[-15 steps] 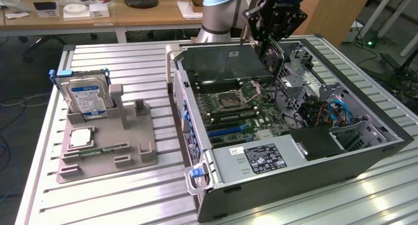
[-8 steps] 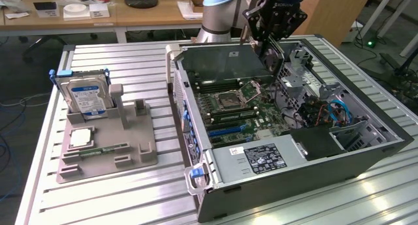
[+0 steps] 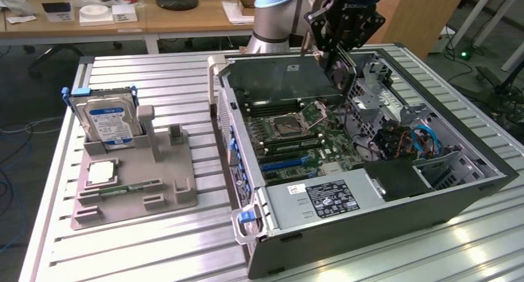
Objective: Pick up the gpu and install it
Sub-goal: 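Insert the gpu into the slot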
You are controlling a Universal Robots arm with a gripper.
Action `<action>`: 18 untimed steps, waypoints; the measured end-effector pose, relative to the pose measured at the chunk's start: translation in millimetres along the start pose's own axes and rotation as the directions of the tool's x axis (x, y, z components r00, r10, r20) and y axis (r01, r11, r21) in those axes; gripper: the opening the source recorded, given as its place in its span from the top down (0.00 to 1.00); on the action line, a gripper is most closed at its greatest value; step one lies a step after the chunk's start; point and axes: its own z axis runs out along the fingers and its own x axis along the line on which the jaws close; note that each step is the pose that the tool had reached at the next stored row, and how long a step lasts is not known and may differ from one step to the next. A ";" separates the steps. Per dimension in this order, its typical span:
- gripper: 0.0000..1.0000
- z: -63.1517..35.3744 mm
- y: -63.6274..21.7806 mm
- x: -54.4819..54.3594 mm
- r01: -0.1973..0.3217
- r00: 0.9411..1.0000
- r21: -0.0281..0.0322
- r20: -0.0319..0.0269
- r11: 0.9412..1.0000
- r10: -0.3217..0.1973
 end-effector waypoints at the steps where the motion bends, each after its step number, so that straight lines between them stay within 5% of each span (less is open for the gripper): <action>1: 0.72 0.0 0.0 0.0 0.003 1.000 0.000 0.000 1.000 -0.003; 9: 0.72 0.0 -0.1 0.0 0.082 0.997 -0.002 -0.003 0.997 -0.082; 18: 0.72 0.0 -0.2 0.1 0.189 0.982 -0.004 -0.007 0.982 -0.189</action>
